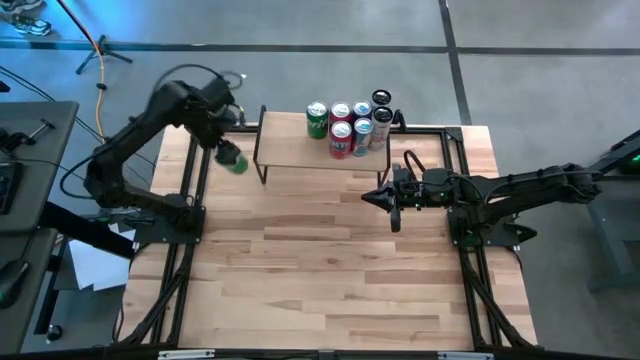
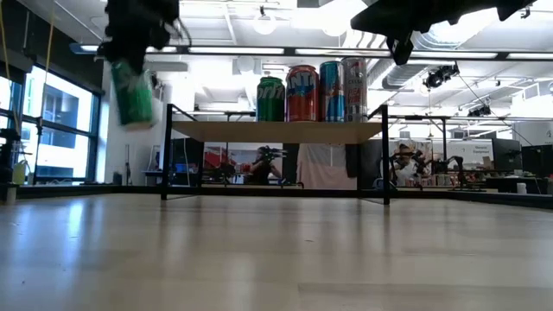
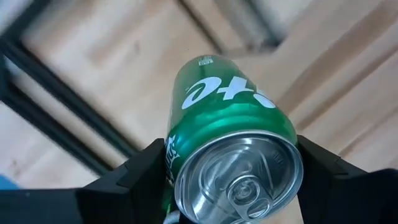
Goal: Place canned beverage on shelf
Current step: Put the green soda can on the shelf aligned with the other green soda can
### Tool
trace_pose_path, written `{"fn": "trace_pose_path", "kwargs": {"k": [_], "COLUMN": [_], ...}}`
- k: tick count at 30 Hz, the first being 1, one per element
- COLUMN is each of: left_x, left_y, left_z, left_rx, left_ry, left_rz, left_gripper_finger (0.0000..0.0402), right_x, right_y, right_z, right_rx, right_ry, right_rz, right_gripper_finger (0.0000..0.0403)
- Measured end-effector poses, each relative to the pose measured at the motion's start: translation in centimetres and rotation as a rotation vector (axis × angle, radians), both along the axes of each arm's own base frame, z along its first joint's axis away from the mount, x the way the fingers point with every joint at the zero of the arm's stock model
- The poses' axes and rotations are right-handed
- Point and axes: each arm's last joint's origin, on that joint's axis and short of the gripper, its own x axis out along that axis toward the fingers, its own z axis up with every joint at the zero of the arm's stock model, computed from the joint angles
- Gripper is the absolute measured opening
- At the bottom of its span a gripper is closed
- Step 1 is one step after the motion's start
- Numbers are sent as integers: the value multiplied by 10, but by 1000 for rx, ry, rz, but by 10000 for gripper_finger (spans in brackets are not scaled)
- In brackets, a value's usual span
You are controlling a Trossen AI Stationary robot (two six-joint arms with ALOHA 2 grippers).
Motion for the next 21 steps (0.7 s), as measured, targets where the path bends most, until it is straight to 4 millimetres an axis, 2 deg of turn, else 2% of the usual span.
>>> {"fn": "trace_pose_path", "kwargs": {"k": [4,11,15,21], "left_x": [-6,-14,-5,24], "left_y": [-10,-25,-29,-38], "left_z": [37,79,86,80], "left_rx": [113,252,291,243], "left_ry": [-111,-231,-292,-334], "left_rz": [42,95,47,-99], "left_gripper_finger": [232,232,232,232], "right_x": [0,0,0,0], "right_y": [0,0,0,0], "right_z": [0,0,0,0], "right_rx": [0,0,0,0], "right_ry": [0,0,0,0], "right_rz": [0,0,0,0], "right_gripper_finger": [0,0,0,0]}}
